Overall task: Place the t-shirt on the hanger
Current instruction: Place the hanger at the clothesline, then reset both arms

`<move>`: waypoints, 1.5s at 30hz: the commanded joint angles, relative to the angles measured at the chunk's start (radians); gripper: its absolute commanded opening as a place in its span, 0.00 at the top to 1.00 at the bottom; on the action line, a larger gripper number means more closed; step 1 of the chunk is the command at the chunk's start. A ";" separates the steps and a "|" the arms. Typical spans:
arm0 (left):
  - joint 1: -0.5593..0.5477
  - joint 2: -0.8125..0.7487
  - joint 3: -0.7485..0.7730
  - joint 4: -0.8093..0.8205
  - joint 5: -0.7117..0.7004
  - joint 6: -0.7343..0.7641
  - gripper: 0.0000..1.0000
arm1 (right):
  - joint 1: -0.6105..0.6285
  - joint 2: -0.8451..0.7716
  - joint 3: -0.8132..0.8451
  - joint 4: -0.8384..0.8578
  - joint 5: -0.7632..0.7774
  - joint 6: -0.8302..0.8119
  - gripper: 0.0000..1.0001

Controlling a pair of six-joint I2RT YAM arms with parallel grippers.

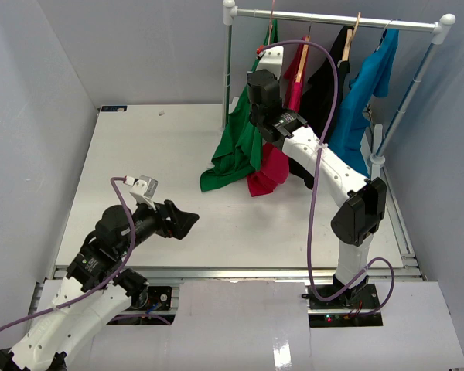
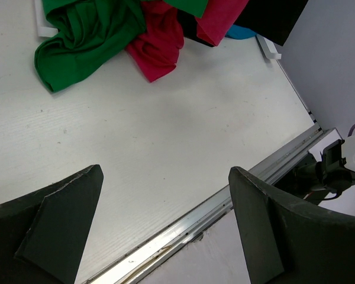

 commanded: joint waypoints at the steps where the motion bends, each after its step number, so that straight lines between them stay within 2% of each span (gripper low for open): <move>1: -0.002 0.019 -0.006 0.034 0.015 -0.008 0.02 | -0.014 -0.008 -0.031 0.101 0.001 0.066 0.92; 5: -0.002 0.032 -0.013 0.056 0.021 -0.015 0.02 | -0.014 -0.010 -0.068 0.098 -0.032 0.095 0.92; 9: -0.002 0.035 -0.031 0.095 0.102 -0.021 0.02 | -0.014 0.000 -0.072 0.093 -0.050 0.087 0.92; 17: -0.002 0.059 -0.019 0.102 0.090 -0.024 0.02 | -0.002 0.005 -0.072 0.082 -0.093 0.087 0.92; 19: -0.001 0.057 -0.017 0.107 0.100 -0.028 0.02 | 0.003 -0.002 -0.066 0.068 -0.108 0.088 0.80; 21: -0.002 0.051 -0.017 0.141 0.155 -0.031 0.02 | 0.007 -0.013 -0.051 0.052 -0.133 0.091 0.50; 23: -0.001 0.046 -0.023 0.195 0.210 -0.045 0.02 | 0.010 -0.025 -0.018 0.007 -0.138 0.078 0.30; 24: -0.001 0.047 -0.024 0.232 0.227 -0.046 0.02 | 0.010 -0.040 -0.003 -0.035 -0.143 0.071 0.21; 27: -0.002 0.063 -0.020 0.291 0.201 -0.072 0.02 | 0.012 -0.099 0.006 -0.091 -0.177 0.048 0.04; 29: -0.001 0.080 -0.016 0.335 0.171 -0.114 0.02 | 0.011 -0.165 -0.039 -0.117 -0.202 0.044 0.02; 31: -0.002 0.092 -0.031 0.387 0.148 -0.179 0.02 | 0.010 -0.250 -0.109 -0.142 -0.241 0.062 0.09; 37: -0.002 0.160 -0.123 0.627 0.111 -0.281 0.02 | 0.012 -0.505 -0.355 -0.177 -0.352 0.121 0.10; 39: -0.002 0.201 -0.099 0.636 0.115 -0.238 0.02 | 0.021 -0.547 -0.399 -0.196 -0.395 0.124 0.10; 43: -0.003 0.338 0.010 0.485 0.117 -0.115 0.02 | 0.057 -0.679 -0.559 -0.218 -0.499 0.087 0.10; 45: -0.009 0.375 0.023 0.480 0.130 -0.087 0.02 | 0.079 -0.753 -0.651 -0.228 -0.513 0.085 0.10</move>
